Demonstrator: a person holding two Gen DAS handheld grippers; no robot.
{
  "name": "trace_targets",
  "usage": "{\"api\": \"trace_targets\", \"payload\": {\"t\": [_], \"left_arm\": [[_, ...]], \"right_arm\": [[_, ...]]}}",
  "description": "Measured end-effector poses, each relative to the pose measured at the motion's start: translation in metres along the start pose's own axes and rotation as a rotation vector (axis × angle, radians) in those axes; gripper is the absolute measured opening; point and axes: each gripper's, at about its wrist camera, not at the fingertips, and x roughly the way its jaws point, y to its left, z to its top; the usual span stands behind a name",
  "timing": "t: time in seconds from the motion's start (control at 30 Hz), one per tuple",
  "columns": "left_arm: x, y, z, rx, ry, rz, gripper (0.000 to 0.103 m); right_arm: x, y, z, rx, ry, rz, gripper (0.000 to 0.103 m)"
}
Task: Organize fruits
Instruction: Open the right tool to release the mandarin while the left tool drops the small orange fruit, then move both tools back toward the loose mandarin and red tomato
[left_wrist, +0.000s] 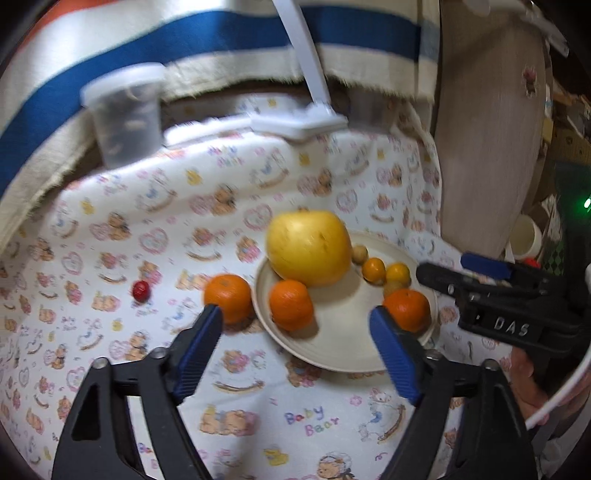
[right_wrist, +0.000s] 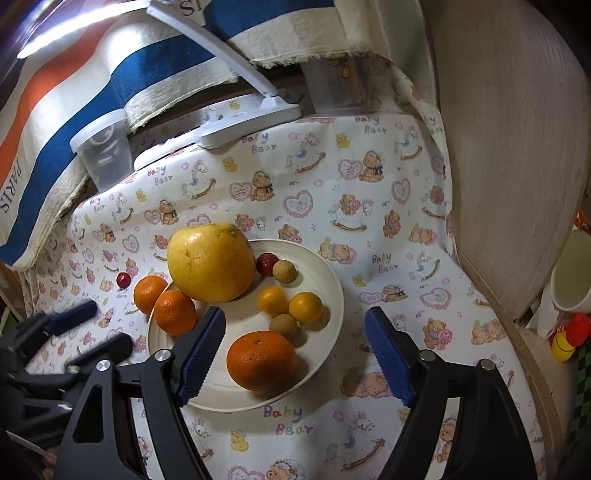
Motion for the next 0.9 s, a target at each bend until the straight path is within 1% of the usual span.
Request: {"api": "trace_targets", "payload": {"t": [0.03,0.1,0.13,0.23,0.3,0.43,0.53,0.63,0.8,0.9], "left_arm": [[-0.005,0.003,0.000,-0.001,-0.023,0.006,0.088],[-0.013,0.007,-0.002,0.000,-0.062,0.013,0.103],[-0.016,0.009,-0.002,0.001,-0.079,0.015,0.102],[-0.024,0.016,-0.003,0.007,-0.106,0.026,0.102],[-0.028,0.023,-0.003,-0.012,-0.124,0.040,0.102],[-0.031,0.037,-0.003,-0.052,-0.135,0.051,0.102],[-0.034,0.045,-0.003,-0.057,-0.144,0.085,0.102],[-0.035,0.052,0.000,-0.063,-0.127,0.121,0.102],[-0.044,0.065,0.004,-0.097,-0.146,0.118,0.102],[-0.049,0.071,0.007,-0.109,-0.158,0.131,0.102]], "right_arm": [[-0.002,0.002,-0.001,-0.008,-0.010,-0.001,0.080],[-0.004,0.005,-0.001,-0.023,-0.027,-0.002,0.081],[-0.005,0.007,-0.001,-0.031,-0.038,-0.003,0.086],[-0.010,0.010,-0.002,-0.043,-0.073,-0.012,0.087],[-0.011,0.010,-0.002,-0.044,-0.081,-0.009,0.088],[-0.008,0.007,-0.002,-0.020,-0.065,0.003,0.088],[-0.006,0.005,-0.003,0.000,-0.058,0.013,0.088],[-0.006,0.005,-0.004,0.001,-0.056,0.010,0.088],[-0.005,0.012,-0.007,-0.025,-0.046,0.016,0.088],[-0.005,0.016,-0.007,-0.046,-0.051,0.012,0.088]]}}
